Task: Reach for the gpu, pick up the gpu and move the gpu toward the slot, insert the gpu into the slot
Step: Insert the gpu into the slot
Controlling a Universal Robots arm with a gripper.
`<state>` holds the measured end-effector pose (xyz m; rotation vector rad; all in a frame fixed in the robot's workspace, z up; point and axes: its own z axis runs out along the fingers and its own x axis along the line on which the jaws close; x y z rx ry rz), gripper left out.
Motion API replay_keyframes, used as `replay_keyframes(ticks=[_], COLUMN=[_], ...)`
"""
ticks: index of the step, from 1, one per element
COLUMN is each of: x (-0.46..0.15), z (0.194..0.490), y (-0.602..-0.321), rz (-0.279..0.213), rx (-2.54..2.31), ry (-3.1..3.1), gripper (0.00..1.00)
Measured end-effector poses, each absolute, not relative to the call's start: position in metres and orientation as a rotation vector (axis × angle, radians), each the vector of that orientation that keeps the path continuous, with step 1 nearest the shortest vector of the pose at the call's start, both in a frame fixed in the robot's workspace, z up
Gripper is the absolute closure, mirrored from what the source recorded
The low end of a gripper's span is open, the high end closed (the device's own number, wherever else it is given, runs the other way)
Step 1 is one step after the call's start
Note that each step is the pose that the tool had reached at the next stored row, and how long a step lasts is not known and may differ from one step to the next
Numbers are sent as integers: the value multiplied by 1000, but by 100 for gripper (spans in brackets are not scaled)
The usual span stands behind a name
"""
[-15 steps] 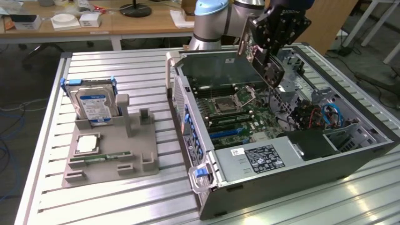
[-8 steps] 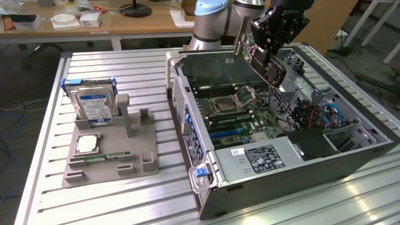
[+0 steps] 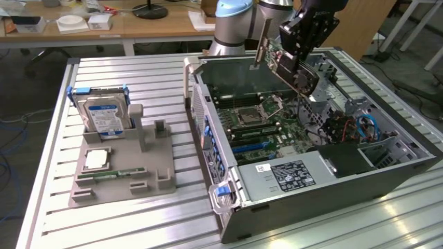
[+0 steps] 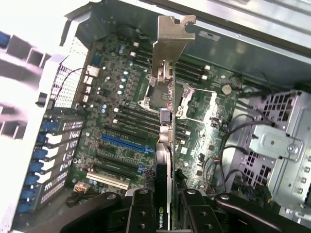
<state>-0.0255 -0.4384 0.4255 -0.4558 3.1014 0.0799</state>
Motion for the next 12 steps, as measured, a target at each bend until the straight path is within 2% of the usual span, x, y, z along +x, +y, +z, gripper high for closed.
replay_keyframes(ticks=[12], x=[-26], z=[425], y=[-439], rz=[81], rx=[-711], ry=[3057], gripper=[74])
